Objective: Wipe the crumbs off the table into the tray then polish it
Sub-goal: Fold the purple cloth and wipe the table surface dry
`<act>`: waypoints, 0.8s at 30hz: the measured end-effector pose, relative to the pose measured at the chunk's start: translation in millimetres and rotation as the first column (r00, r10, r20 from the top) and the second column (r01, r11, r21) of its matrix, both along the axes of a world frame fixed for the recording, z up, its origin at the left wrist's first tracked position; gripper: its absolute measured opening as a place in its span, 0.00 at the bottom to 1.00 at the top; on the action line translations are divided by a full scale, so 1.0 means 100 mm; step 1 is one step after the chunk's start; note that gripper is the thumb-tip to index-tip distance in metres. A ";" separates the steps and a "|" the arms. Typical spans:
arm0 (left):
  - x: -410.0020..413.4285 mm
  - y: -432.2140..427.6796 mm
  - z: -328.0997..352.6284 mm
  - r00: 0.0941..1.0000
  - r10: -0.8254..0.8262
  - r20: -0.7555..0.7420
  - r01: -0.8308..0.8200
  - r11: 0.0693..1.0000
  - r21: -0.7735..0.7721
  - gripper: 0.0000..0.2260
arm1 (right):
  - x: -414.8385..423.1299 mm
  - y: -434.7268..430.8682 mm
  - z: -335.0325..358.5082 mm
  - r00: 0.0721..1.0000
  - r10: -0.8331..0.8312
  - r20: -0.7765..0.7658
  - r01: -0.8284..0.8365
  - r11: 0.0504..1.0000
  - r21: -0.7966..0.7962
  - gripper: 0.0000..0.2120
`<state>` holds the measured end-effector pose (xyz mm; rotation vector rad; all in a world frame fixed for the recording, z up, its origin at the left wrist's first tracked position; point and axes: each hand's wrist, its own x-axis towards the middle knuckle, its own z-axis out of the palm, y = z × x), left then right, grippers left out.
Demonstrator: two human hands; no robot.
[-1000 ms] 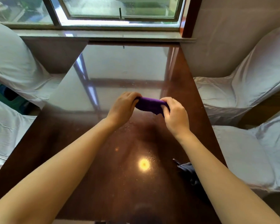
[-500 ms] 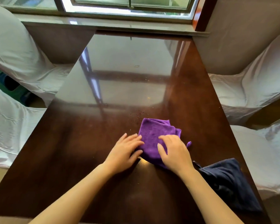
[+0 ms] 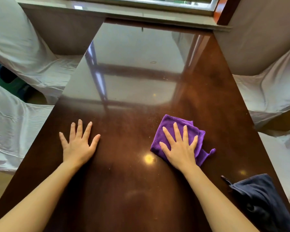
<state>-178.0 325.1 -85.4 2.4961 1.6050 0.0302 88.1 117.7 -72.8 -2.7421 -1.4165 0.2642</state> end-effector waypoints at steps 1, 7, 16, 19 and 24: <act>0.01 0.00 -0.01 1.000 -0.001 -0.004 0.001 1.000 0.010 0.30 | 0.05 0.09 0.00 1.000 -0.016 0.005 0.016 1.000 0.002 0.28; 0.01 -0.01 -0.03 0.999 -0.003 -0.036 0.004 0.999 0.033 0.32 | 0.45 0.75 0.00 0.990 -0.137 -0.010 0.138 0.990 0.019 0.28; 0.02 -0.01 -0.04 0.999 -0.019 -0.042 0.021 0.998 0.057 0.31 | 0.57 1.53 -0.02 0.979 -0.203 0.000 0.203 0.979 0.028 0.28; 0.01 -0.01 -0.04 0.999 -0.026 -0.046 0.029 0.998 0.059 0.31 | 0.47 1.62 -0.03 0.987 -0.163 0.001 0.163 0.986 0.033 0.28; 0.01 -0.01 -0.04 0.998 -0.026 -0.052 0.028 0.998 0.051 0.31 | -0.01 1.65 -0.06 1.000 -0.026 0.011 0.025 0.993 0.112 0.27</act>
